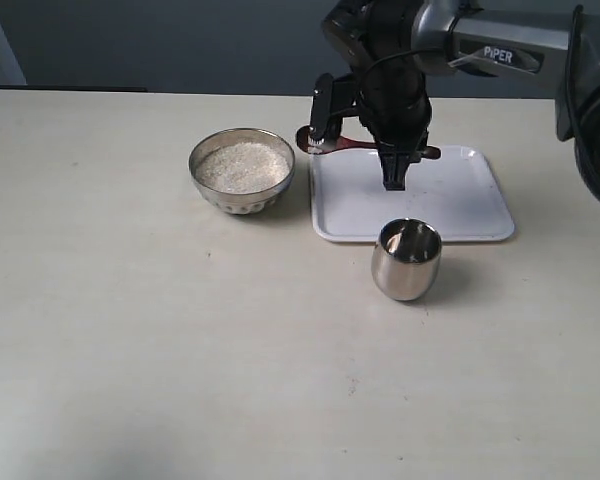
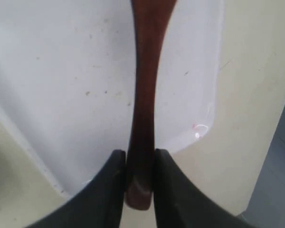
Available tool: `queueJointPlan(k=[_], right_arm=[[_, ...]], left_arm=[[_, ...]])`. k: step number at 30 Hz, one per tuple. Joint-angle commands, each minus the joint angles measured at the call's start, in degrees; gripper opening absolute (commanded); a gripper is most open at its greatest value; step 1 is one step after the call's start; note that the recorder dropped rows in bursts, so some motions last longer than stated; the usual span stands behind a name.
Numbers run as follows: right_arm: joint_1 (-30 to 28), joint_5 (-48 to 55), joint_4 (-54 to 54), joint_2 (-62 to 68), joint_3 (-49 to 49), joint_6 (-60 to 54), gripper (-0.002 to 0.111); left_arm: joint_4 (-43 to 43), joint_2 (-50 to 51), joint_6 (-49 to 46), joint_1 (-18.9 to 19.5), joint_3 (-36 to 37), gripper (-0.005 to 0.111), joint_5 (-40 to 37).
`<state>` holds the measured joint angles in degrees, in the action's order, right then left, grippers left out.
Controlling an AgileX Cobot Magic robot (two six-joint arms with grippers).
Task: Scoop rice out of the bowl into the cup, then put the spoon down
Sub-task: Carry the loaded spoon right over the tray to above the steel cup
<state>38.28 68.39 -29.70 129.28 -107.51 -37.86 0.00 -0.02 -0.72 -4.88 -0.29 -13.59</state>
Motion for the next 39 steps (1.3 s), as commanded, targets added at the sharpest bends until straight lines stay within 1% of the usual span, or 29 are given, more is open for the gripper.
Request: queueJointPlan(k=[1,8,15,21,39], right_arm=[[-0.6,1.6,2.1,-1.4,-0.2,-1.5,0.000],[-0.8,1.6,2.8,-1.5,-0.2,-1.5,0.000],[-2.3,1.6,6.0,-1.9,-0.1,-1.5,0.000],[-3.6,1.6,6.2,-2.9,0.6,-1.5,0.000],[-4.5,1.6,5.2,-13.5,17.9,0.5,0.000]], left_arm=[[0.0,0.0,0.2,-0.5,0.3,0.001,0.3],[0.0,0.0,0.2,-0.5,0.3,0.001,0.3],[0.0,0.0,0.2,-0.5,0.3,0.001,0.3],[0.0,0.0,0.2,-0.5,0.3,0.001,0.3],[0.0,0.0,0.2,-0.5,0.3,0.001,0.3]])
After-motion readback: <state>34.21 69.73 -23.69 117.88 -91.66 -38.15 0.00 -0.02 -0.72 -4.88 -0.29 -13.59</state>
